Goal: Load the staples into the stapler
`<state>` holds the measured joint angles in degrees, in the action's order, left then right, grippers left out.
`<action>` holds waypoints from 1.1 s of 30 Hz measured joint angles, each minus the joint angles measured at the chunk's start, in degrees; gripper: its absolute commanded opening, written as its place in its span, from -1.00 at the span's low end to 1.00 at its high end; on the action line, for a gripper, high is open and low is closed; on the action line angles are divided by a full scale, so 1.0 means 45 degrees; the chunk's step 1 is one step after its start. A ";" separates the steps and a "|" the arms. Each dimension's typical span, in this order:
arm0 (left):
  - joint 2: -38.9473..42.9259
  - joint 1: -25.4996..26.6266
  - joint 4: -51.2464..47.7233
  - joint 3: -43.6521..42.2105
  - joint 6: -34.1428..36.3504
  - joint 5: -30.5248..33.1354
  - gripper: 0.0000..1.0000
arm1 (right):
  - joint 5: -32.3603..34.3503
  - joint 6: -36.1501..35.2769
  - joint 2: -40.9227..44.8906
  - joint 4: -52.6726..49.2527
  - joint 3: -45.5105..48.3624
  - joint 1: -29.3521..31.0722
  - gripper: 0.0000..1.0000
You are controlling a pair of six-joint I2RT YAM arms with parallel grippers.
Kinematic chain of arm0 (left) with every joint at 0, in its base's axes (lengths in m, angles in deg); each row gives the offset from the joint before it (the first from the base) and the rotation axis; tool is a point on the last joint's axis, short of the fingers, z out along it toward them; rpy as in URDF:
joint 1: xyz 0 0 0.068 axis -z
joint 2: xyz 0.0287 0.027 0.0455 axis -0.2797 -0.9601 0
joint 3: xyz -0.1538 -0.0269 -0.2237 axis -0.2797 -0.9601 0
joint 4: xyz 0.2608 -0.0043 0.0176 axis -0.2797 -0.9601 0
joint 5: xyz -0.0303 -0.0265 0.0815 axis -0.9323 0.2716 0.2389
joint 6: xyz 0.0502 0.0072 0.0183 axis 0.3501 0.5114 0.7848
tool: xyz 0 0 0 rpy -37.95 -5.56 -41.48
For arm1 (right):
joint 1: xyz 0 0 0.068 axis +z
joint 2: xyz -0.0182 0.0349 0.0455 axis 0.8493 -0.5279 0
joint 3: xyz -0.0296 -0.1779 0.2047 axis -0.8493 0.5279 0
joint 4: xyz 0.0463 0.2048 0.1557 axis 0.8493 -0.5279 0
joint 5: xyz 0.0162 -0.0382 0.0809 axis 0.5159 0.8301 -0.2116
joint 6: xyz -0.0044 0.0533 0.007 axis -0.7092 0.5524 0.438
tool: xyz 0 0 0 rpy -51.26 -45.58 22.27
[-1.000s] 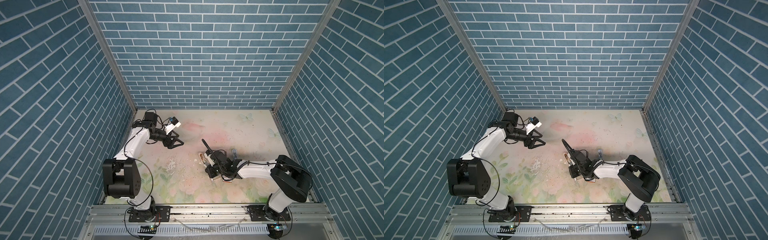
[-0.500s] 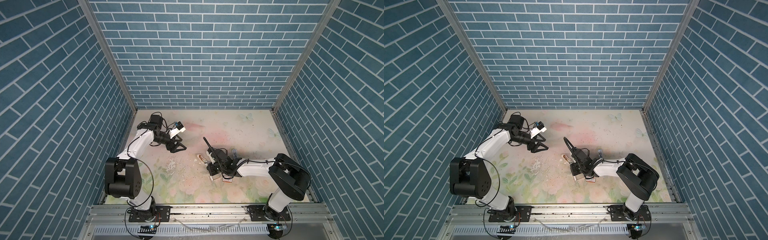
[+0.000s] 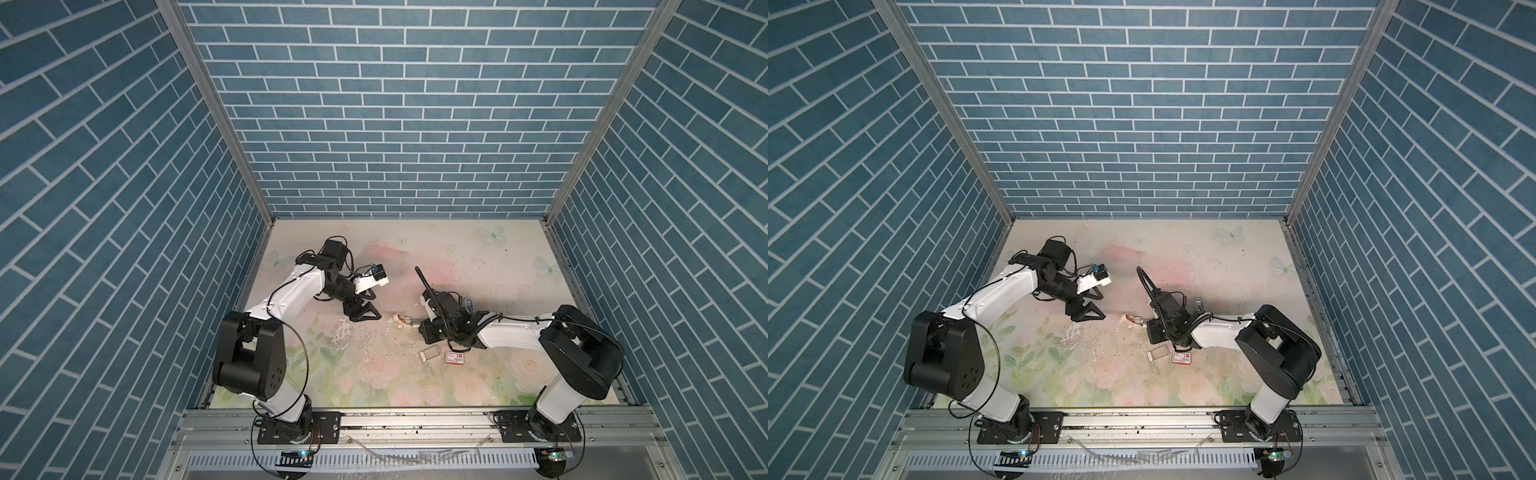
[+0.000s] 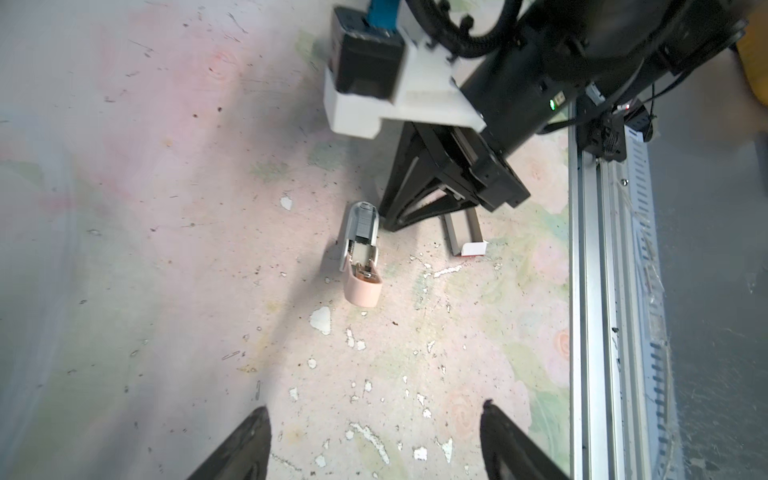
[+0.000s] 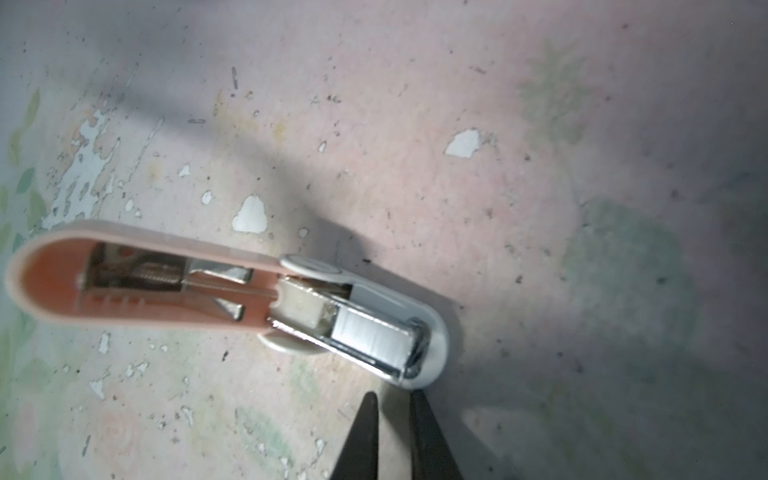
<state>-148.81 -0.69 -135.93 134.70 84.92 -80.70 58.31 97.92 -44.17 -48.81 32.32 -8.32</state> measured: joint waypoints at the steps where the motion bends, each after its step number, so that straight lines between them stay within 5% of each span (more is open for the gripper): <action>1: 0.0000 0.0102 0.0005 -0.0044 0.0034 0.0092 0.60 | 0.0000 0.0000 0.0029 -0.0005 0.0029 -0.0068 -0.62; 33: 0.0500 0.1690 0.1938 -0.1734 -0.0296 0.1865 0.55 | -0.0408 0.1583 0.1967 -0.1438 0.0826 -0.1205 -0.47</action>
<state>-146.56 6.91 -127.21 126.90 83.59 -72.31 56.48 105.05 -35.32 -55.28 36.04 -13.74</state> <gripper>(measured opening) 0.778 0.264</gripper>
